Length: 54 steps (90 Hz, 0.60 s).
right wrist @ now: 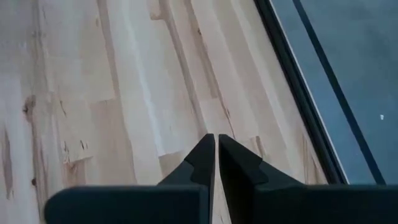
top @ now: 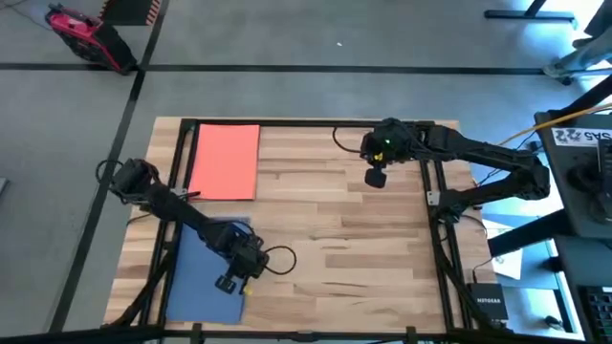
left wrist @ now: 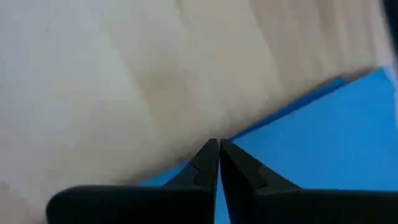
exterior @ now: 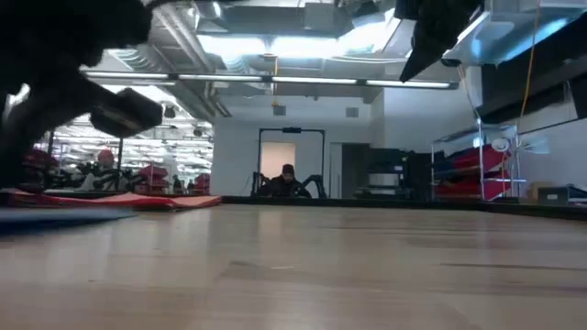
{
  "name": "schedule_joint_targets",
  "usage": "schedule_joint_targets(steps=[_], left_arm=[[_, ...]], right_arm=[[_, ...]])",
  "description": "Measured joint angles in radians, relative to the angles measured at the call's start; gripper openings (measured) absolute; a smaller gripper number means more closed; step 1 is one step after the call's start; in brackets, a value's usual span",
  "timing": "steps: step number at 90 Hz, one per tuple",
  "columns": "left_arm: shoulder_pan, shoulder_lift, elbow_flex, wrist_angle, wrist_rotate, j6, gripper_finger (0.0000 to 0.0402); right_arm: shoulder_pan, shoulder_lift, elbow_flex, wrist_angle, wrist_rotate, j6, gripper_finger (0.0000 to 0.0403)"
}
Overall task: Organize paper
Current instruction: Stack the blue colored paper on top of the blue colored paper, then move the orange colored paper on the top right of the table
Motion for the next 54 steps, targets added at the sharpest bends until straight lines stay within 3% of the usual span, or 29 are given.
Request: schedule_joint_targets(steps=[25, 37, 54], left_arm=[[-0.011, -0.012, 0.01, 0.002, -0.011, -0.197, 0.0], [0.033, -0.118, 0.011, -0.016, -0.156, -0.323, 0.0], [0.201, -0.332, -0.023, 0.032, -0.317, -0.427, 0.0]], right_arm=[[0.0, 0.0, 0.0, 0.024, 0.0, -0.004, 0.001], [0.0, -0.001, 0.0, 0.024, -0.008, -0.004, 0.001], [0.0, -0.004, 0.0, 0.081, -0.133, -0.024, 0.0002]])
